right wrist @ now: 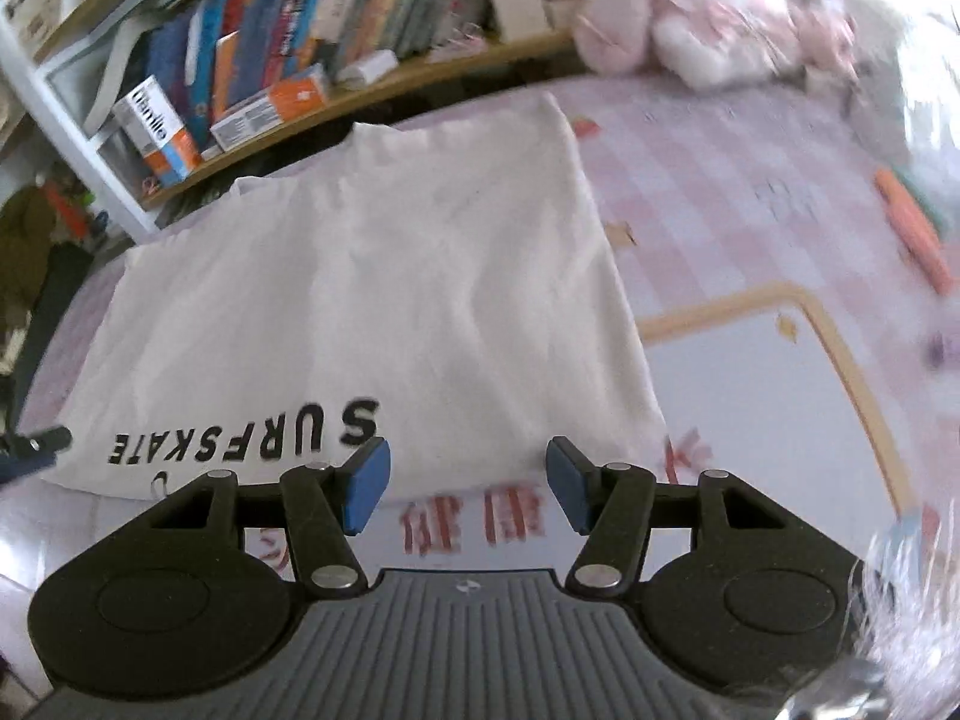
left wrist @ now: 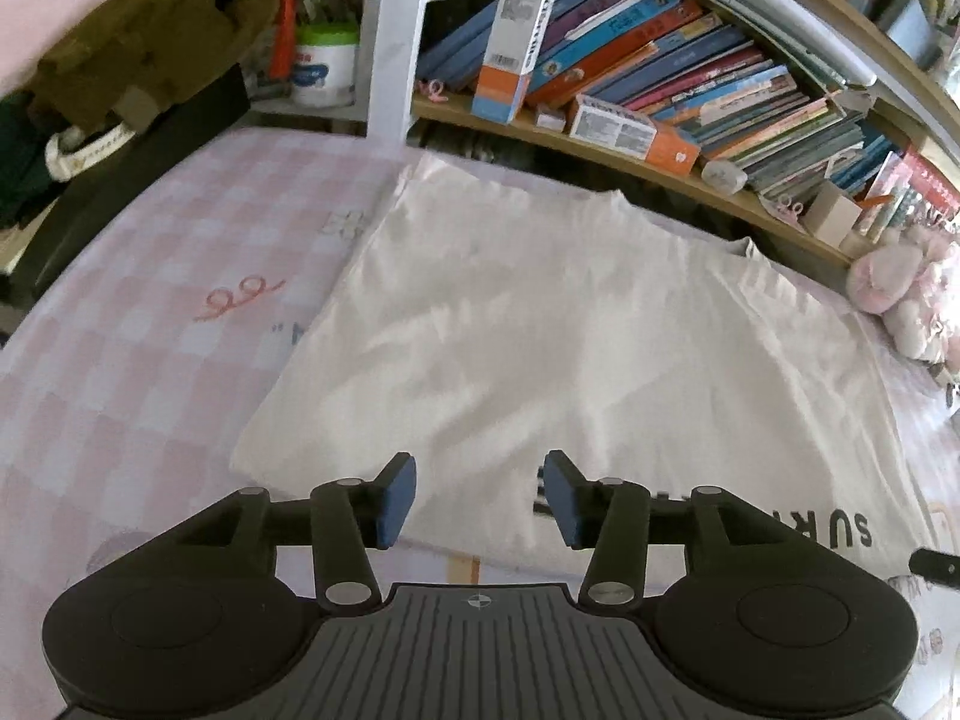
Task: Fold clothes
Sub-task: 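Smooth the folded shirt with the left gripper and lift its edge with the right gripper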
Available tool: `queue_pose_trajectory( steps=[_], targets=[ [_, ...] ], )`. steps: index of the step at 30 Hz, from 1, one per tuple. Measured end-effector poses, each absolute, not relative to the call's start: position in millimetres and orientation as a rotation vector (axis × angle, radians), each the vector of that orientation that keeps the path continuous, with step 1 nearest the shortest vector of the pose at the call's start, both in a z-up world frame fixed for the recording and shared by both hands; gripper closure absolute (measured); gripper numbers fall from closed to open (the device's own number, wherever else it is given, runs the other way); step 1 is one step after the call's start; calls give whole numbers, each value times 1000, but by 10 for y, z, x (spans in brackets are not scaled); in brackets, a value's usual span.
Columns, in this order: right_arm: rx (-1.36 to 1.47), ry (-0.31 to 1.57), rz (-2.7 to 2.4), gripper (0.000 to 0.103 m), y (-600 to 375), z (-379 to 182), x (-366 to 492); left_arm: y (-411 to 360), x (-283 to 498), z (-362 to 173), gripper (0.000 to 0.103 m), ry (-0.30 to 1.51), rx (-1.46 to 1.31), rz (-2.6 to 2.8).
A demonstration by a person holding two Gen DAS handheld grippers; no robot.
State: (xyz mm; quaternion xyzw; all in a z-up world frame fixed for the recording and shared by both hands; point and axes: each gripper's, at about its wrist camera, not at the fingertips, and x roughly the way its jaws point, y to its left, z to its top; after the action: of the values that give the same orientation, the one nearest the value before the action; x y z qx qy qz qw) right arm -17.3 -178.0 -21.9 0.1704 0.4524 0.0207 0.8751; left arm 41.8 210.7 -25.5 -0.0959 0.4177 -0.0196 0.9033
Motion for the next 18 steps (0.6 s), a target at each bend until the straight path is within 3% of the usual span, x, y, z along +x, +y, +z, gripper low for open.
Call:
queue_pose_trajectory(
  steps=[9,14,18],
  targets=[
    [612,999,-14,48,-2215,-370,-170,2167,355,-342,55,918,-317,25],
    [768,987,-7,59,-2402,-448,-175,2460,266,-406,56,917,-558,75],
    [874,978,-8,60,-2539,-498,-152,2746,175,-530,57,899,-786,128]
  ],
)
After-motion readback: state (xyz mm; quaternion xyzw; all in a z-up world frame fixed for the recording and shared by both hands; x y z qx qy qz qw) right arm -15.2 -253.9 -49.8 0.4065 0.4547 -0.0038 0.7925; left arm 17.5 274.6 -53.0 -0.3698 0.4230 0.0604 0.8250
